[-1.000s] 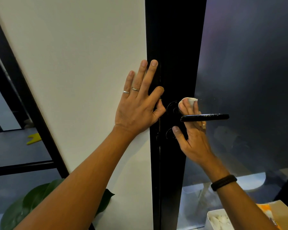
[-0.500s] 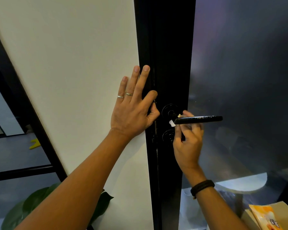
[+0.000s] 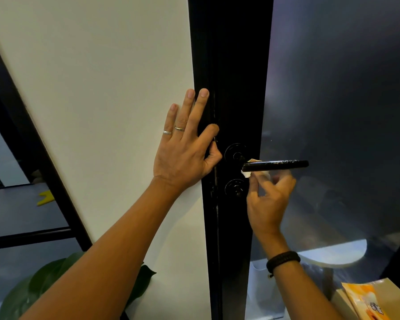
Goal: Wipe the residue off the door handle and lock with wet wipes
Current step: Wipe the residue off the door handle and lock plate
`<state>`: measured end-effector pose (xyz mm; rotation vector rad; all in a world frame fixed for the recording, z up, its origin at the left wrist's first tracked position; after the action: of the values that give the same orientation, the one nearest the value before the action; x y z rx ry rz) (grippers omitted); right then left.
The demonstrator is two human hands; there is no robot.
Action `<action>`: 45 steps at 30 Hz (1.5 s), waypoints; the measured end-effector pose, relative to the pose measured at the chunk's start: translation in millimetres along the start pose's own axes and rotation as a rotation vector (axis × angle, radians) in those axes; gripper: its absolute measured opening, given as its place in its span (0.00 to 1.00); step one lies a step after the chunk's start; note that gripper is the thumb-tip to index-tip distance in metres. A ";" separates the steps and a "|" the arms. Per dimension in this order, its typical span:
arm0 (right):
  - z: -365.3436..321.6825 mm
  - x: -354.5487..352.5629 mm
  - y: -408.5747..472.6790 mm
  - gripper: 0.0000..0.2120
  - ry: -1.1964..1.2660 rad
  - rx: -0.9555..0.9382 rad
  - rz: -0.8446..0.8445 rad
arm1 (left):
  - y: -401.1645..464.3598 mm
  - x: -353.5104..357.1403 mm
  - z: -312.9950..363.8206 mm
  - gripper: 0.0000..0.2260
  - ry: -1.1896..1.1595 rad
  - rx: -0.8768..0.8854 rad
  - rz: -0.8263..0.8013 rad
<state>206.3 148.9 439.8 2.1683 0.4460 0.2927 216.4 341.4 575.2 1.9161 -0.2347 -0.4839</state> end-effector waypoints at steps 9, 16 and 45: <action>3.8 -64.2 -27.0 0.12 0.411 0.562 0.085 | 0.0 -1.3 0.3 0.11 0.008 0.008 0.024; -95.4 -65.4 62.3 0.12 0.127 -0.135 -0.148 | 1.9 -4.7 -0.3 0.12 0.000 0.008 0.007; -92.3 -32.0 80.2 0.07 -0.056 -0.267 -0.683 | -1.5 -3.6 -0.2 0.12 -0.017 0.017 0.021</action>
<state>160.6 158.2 557.2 1.6449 1.0135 -0.0874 213.2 343.6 574.6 1.9244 -0.2706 -0.4863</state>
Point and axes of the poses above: each hand's wrist, its own y-axis towards the middle knuckle, its own x-axis out of the palm, z = x × y, the point moved 9 cm from there along y, towards the middle knuckle, and after that the axes turned 6 degrees about z, right-handed, at the moved point
